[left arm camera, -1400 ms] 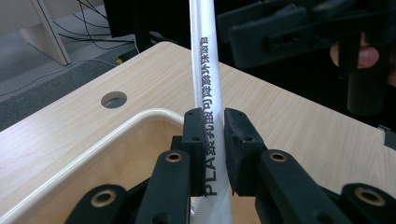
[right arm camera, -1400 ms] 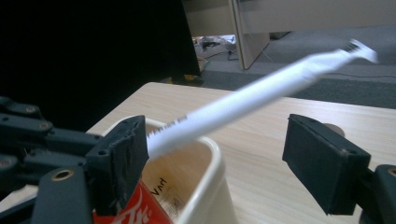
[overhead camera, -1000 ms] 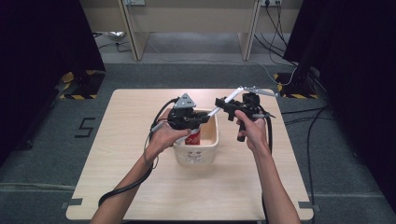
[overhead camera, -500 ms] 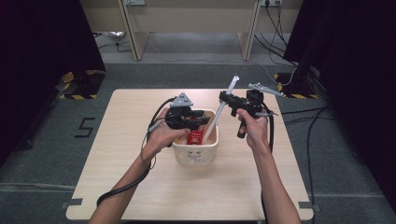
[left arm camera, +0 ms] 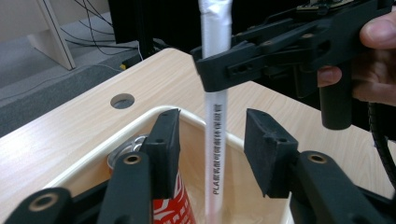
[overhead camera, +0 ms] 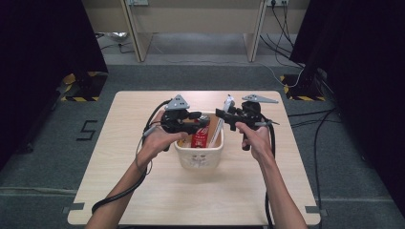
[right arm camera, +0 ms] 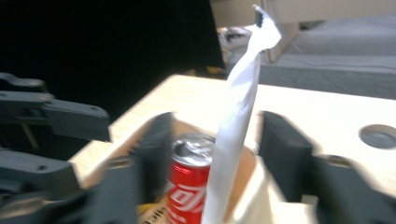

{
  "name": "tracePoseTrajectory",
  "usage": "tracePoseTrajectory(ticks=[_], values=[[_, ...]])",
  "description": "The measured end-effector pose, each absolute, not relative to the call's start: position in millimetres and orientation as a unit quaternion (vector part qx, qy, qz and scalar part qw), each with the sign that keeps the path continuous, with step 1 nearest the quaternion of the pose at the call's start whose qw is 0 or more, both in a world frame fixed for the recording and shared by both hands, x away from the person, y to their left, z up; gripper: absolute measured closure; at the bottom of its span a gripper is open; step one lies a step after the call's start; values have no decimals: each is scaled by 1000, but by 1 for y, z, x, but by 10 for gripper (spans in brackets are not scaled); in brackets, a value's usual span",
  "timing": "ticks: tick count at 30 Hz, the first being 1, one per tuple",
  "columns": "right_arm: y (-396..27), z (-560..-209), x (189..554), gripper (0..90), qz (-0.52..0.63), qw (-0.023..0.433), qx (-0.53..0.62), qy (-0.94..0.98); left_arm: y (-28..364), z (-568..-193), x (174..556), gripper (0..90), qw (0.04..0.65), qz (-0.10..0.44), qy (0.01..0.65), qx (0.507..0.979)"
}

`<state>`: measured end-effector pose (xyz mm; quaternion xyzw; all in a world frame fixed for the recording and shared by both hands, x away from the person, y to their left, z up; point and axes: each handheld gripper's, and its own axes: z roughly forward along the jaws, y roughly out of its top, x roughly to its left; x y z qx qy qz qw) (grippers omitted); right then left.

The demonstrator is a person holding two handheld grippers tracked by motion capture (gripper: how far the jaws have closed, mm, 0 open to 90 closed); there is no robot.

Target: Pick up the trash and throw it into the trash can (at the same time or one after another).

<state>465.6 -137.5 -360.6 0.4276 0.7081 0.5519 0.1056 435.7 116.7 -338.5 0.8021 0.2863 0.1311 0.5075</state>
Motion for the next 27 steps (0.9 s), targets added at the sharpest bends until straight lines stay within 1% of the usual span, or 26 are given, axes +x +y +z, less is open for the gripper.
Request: tracePoseTrajectory(ticks=[2, 4, 7, 15, 19, 24, 27], values=[[-139, -360, 465, 241, 541, 107, 432, 714, 118, -340, 435, 494, 503, 130, 295, 802], [-144, -359, 462, 206, 533, 123, 430, 719, 121, -340, 433, 457, 501, 130, 300, 801], [-153, -356, 456, 158, 534, 131, 418, 723, 125, -341, 431, 419, 500, 131, 306, 800], [-181, -356, 442, 155, 523, 154, 419, 726, 143, -343, 423, 346, 501, 136, 320, 793], [-196, -359, 433, 154, 515, 164, 424, 726, 154, -347, 418, 309, 504, 129, 328, 788], [-206, -371, 422, 154, 485, 195, 427, 738, 163, -351, 411, 271, 506, 127, 329, 787], [-211, -379, 415, 154, 472, 202, 428, 744, 168, -354, 406, 262, 509, 127, 329, 785]])
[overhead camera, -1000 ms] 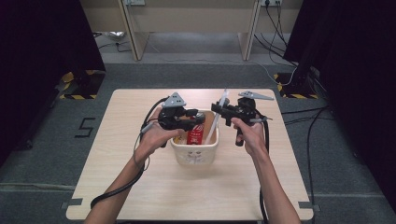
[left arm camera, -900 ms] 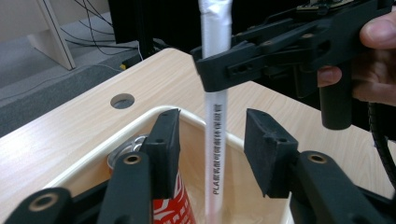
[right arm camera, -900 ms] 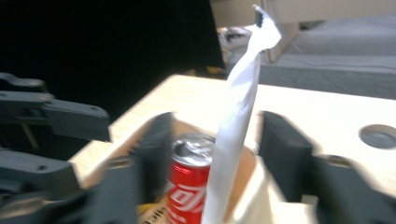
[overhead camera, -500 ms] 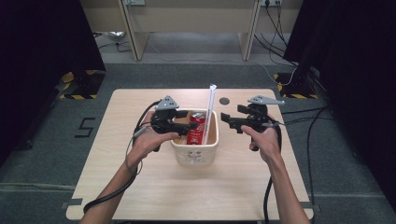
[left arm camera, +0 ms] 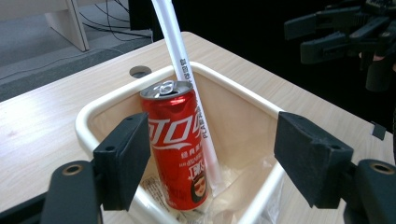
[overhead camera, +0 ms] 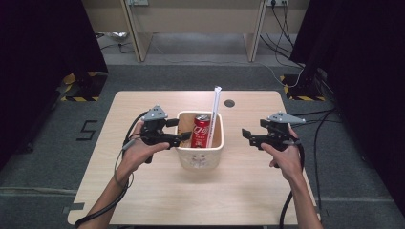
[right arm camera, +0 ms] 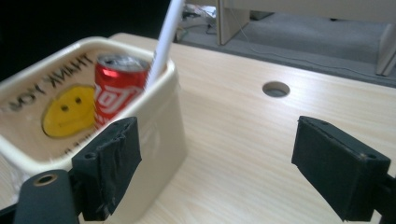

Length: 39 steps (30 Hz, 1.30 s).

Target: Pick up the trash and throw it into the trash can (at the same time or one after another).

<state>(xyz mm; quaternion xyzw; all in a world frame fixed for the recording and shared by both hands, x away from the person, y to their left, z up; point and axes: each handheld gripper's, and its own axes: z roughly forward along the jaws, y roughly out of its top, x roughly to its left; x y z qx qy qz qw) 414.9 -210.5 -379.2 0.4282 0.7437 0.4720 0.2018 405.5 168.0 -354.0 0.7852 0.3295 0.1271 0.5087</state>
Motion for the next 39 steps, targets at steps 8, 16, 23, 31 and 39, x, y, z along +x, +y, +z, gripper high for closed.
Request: tracePoseTrajectory(ticks=[8, 16, 23, 31, 39], values=[[-219, -399, 402, 155, 450, 202, 434, 754, 174, -359, 395, 250, 505, 133, 326, 788], [-223, -419, 392, 155, 423, 205, 446, 762, 182, -370, 387, 244, 501, 139, 327, 789], [-224, -443, 380, 155, 401, 206, 452, 769, 193, -379, 375, 243, 504, 142, 327, 787], [-226, -470, 366, 156, 378, 204, 464, 775, 206, -396, 363, 243, 495, 145, 333, 790], [-222, -489, 354, 158, 354, 209, 458, 788, 209, -416, 354, 244, 490, 142, 339, 791]])
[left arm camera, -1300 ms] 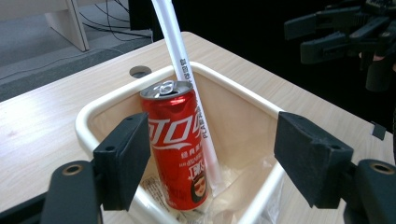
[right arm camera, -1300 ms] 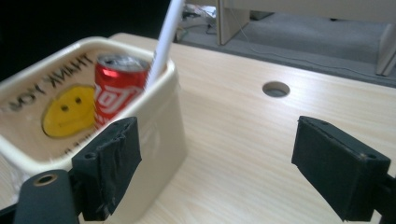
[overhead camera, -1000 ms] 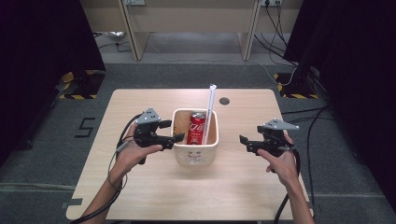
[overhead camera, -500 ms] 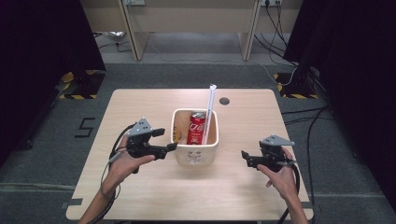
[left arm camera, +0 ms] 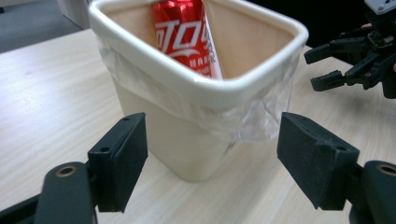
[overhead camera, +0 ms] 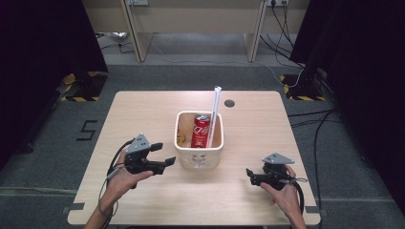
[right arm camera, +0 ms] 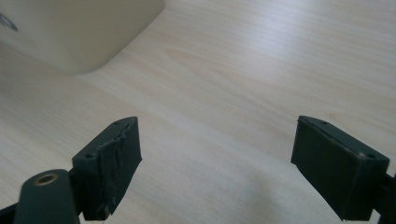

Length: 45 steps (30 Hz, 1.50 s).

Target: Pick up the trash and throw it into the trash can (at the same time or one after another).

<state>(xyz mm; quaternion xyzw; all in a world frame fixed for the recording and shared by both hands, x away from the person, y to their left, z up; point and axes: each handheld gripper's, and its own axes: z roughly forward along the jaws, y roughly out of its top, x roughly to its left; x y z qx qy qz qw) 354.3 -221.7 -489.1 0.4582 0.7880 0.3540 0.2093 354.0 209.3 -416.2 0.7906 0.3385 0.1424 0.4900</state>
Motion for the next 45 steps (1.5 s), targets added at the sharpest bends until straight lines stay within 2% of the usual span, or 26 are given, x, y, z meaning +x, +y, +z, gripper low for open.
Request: tracePoseTrajectory(ticks=[20, 30, 34, 38, 45], values=[[-220, -516, 333, 154, 336, 202, 463, 794, 209, -461, 348, 245, 466, 151, 348, 799], [-219, -516, 332, 150, 335, 205, 463, 794, 211, -492, 343, 248, 420, 151, 351, 823], [-219, -517, 332, 150, 335, 205, 465, 793, 213, -506, 342, 247, 374, 155, 351, 844], [-219, -517, 332, 149, 335, 206, 464, 794, 218, -515, 341, 247, 360, 157, 357, 848], [-219, -516, 332, 149, 335, 204, 466, 793, 224, -520, 340, 222, 372, 149, 366, 840]])
